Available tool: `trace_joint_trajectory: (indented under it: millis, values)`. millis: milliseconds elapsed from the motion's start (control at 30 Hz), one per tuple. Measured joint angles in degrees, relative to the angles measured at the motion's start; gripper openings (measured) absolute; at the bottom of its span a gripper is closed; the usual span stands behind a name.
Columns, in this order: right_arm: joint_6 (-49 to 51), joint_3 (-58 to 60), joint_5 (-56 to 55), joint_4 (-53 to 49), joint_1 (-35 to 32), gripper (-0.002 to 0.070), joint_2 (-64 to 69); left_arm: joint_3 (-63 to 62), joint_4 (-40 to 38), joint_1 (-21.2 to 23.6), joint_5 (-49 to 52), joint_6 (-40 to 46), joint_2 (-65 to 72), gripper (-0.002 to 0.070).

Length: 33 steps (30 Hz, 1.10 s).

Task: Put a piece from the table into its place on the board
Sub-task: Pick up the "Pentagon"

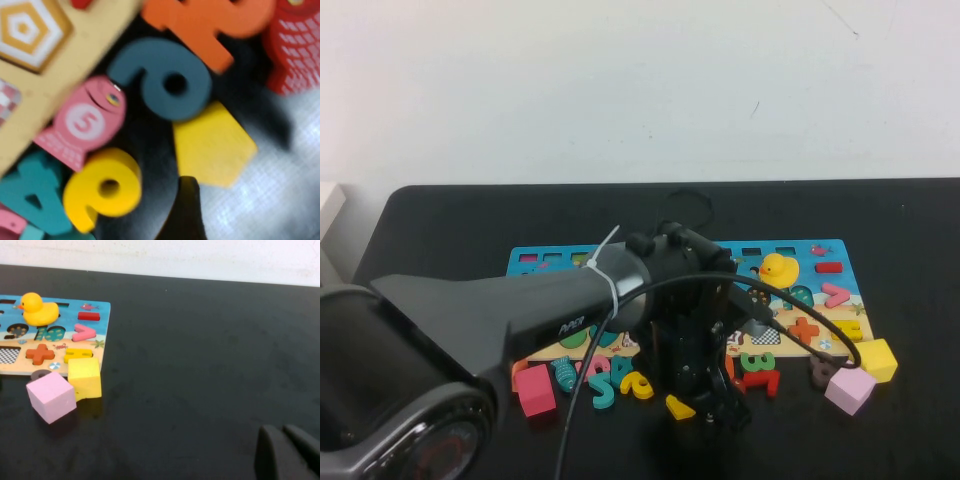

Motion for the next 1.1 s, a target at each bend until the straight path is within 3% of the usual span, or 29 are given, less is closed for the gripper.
trace_joint_trajectory:
  millis: [333,967,1100]
  values:
    - [0.0,0.0,0.0,0.0,0.0,0.0019,0.0,0.0,2.1,1.9,-4.2,-5.8,1.1,0.0558]
    - [0.0,0.0,0.0,0.0,0.0,0.0019,0.0,-0.8,2.3,2.0,-5.0,-5.7,2.8,0.0557]
    - [0.0,0.0,0.0,0.0,0.0,0.0019,0.0,-0.8,2.4,2.0,-5.0,-5.6,2.9,0.0512]
